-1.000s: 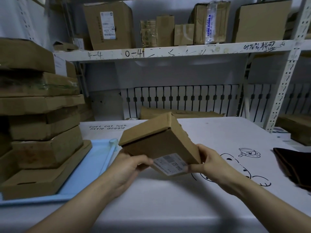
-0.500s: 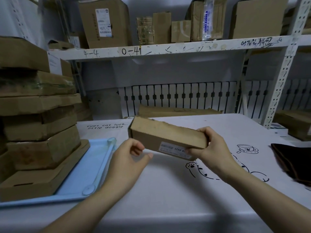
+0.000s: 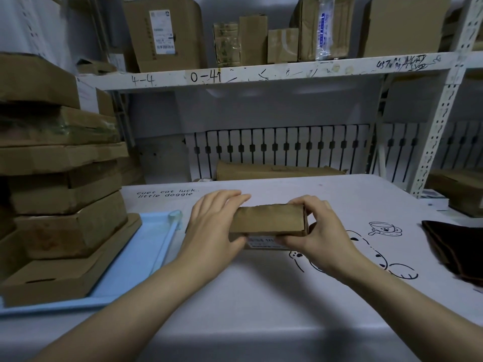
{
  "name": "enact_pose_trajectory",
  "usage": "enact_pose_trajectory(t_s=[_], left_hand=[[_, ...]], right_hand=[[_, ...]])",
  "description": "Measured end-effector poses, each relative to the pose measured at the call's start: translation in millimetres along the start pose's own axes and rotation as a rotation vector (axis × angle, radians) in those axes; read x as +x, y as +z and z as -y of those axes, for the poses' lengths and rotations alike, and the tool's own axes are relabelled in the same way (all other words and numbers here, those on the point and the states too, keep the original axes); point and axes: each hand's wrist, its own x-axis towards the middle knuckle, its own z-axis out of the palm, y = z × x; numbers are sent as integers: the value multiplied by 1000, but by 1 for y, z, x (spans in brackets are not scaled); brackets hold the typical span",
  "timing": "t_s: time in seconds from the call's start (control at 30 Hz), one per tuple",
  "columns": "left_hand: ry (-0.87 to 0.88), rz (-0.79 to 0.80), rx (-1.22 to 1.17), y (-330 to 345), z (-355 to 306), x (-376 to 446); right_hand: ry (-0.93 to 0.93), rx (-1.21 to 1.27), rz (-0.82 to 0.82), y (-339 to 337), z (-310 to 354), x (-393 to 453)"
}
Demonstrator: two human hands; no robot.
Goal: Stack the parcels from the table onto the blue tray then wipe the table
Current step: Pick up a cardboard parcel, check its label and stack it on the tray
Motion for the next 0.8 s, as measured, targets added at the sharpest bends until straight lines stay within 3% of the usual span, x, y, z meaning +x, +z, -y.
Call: enact_pose_trajectory(t_s=[0.27, 0.43, 0.53, 0.67, 0.8], left_hand=[[-56, 33, -161, 2, 5, -4], [-242, 101, -612, -5, 11, -10], [-260, 113, -748, -8, 13, -10], [-320, 160, -857, -6, 15, -12], [-385, 177, -908, -4, 17, -14]], right_hand=[[-22, -15, 41, -5, -7, -1], [167, 60, 27, -13, -21, -5], [242, 175, 93, -15, -23, -8], [211, 199, 237, -12, -17, -9], [137, 236, 212, -10, -12, -8]])
